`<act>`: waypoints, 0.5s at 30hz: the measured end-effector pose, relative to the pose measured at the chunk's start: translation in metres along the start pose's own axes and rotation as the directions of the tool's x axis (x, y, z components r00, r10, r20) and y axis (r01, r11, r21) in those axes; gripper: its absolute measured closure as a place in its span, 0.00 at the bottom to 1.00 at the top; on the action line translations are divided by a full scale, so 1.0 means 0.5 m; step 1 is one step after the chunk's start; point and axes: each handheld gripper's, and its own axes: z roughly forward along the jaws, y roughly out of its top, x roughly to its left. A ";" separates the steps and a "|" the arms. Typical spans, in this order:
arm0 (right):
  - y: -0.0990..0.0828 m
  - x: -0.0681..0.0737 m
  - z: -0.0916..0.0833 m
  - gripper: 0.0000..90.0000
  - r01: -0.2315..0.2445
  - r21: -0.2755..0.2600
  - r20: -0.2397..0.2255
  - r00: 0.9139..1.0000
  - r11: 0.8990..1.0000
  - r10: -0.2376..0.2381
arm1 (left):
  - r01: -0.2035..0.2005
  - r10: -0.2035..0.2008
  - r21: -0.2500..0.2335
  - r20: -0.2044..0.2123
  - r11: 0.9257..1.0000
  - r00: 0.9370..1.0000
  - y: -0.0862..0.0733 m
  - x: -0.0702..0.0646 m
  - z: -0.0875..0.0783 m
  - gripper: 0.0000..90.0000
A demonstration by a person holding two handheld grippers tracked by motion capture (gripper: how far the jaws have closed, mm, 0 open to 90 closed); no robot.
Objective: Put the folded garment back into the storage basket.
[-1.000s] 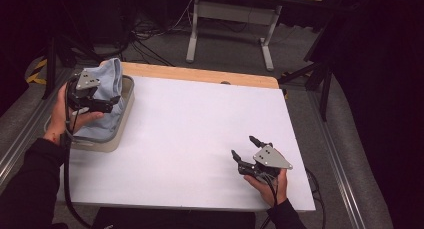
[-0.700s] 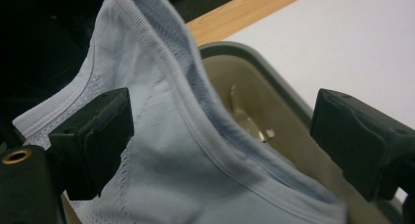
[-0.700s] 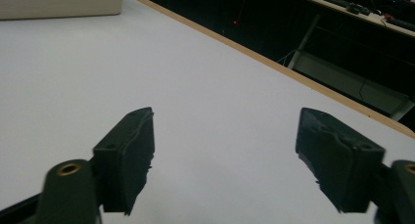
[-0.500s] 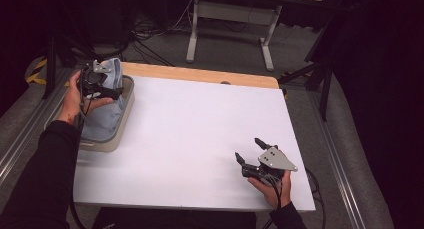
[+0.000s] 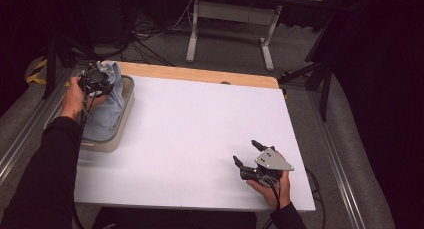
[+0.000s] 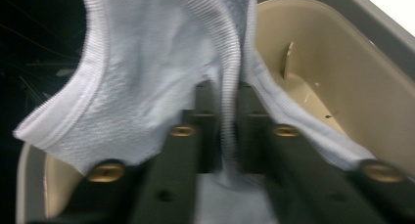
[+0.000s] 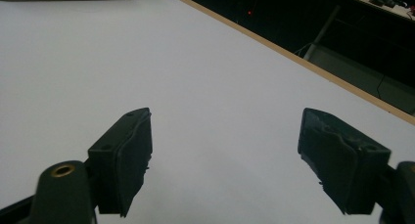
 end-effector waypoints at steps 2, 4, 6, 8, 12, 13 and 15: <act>0.000 0.000 0.001 0.24 0.004 0.002 -0.002 1.000 1.000 -0.004 | -0.005 0.005 0.001 0.010 1.000 1.000 0.000 0.001 0.000 0.95; -0.001 0.000 0.001 0.24 0.005 0.004 -0.001 1.000 1.000 -0.005 | -0.024 0.023 0.016 0.015 1.000 1.000 -0.001 0.002 0.001 0.96; -0.001 -0.001 0.001 0.24 0.002 0.003 -0.001 1.000 1.000 -0.002 | -0.036 0.036 0.019 0.030 0.999 0.999 -0.001 0.003 0.001 0.96; -0.001 -0.001 0.000 0.24 -0.001 0.002 -0.002 1.000 1.000 0.001 | -0.064 0.062 0.043 0.044 0.997 0.997 -0.001 -0.001 0.004 0.96; -0.001 -0.001 0.000 0.24 0.002 0.004 -0.003 1.000 1.000 -0.002 | -0.067 0.064 0.053 0.059 0.996 0.996 -0.004 -0.006 0.010 0.96; -0.001 -0.001 0.001 0.24 0.002 0.005 -0.005 1.000 1.000 -0.002 | -0.074 0.071 0.060 0.059 0.995 0.996 -0.005 -0.007 0.012 0.96; -0.002 -0.001 0.000 0.24 0.005 0.007 -0.006 1.000 1.000 -0.005 | -0.082 0.077 0.077 0.066 0.994 0.995 -0.009 -0.010 0.018 0.96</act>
